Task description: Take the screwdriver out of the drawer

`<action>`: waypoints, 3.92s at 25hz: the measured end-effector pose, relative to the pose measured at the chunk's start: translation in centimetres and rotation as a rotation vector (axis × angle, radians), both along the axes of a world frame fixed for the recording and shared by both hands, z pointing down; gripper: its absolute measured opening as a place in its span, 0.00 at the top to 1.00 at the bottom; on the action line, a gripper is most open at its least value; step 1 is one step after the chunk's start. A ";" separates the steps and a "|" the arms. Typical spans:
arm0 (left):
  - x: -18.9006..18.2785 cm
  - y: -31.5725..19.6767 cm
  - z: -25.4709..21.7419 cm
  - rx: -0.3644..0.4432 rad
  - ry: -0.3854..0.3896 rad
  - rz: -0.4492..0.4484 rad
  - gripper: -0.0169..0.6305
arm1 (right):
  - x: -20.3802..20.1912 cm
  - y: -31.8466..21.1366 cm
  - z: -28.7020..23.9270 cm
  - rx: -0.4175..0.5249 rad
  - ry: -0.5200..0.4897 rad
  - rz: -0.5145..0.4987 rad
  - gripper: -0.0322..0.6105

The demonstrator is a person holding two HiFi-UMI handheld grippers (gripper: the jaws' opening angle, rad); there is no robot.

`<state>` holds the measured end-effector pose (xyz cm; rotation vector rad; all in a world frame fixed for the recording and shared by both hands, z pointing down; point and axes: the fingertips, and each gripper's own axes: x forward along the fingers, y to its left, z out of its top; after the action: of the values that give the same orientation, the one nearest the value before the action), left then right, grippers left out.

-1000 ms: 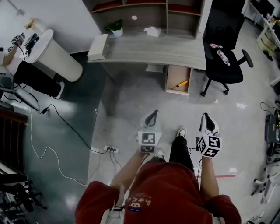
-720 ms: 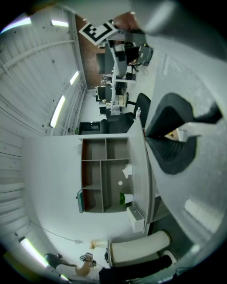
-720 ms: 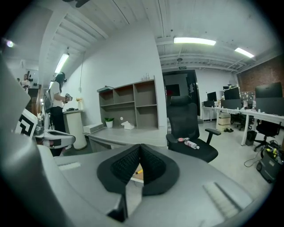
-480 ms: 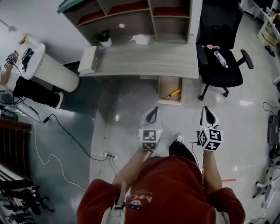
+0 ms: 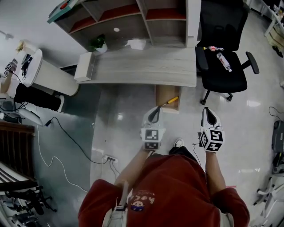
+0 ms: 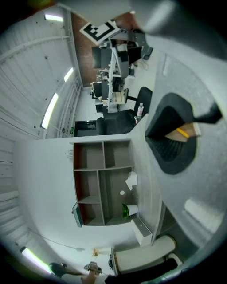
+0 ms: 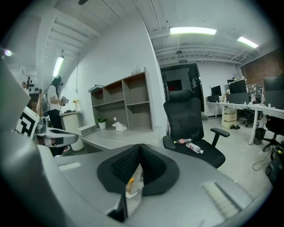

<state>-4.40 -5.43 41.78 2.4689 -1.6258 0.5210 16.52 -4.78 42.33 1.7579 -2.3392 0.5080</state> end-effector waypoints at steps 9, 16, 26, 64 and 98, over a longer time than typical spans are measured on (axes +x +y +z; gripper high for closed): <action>3.1 -4.1 -0.2 0.001 -0.010 -0.019 0.98 | 2.6 -4.6 0.7 -0.006 -0.019 -0.027 0.95; 2.3 -6.8 1.8 -0.043 -0.031 -0.026 0.98 | 1.4 -7.4 1.9 -0.035 -0.008 -0.058 0.95; 1.8 -12.9 4.1 -0.079 -0.013 0.034 0.98 | -0.5 -13.1 3.9 -0.084 0.026 -0.053 0.95; 1.7 -15.9 19.2 -0.315 -0.136 0.274 0.91 | -6.0 -15.4 13.3 -0.267 0.066 -0.077 0.95; 4.6 -17.1 37.8 -0.532 -0.353 0.524 0.77 | -6.0 -13.4 20.6 -0.402 0.072 -0.010 0.95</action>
<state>0.17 -22.51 79.55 2.4321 -0.7318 1.3200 10.55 -18.20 62.98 1.5471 -2.0191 0.8304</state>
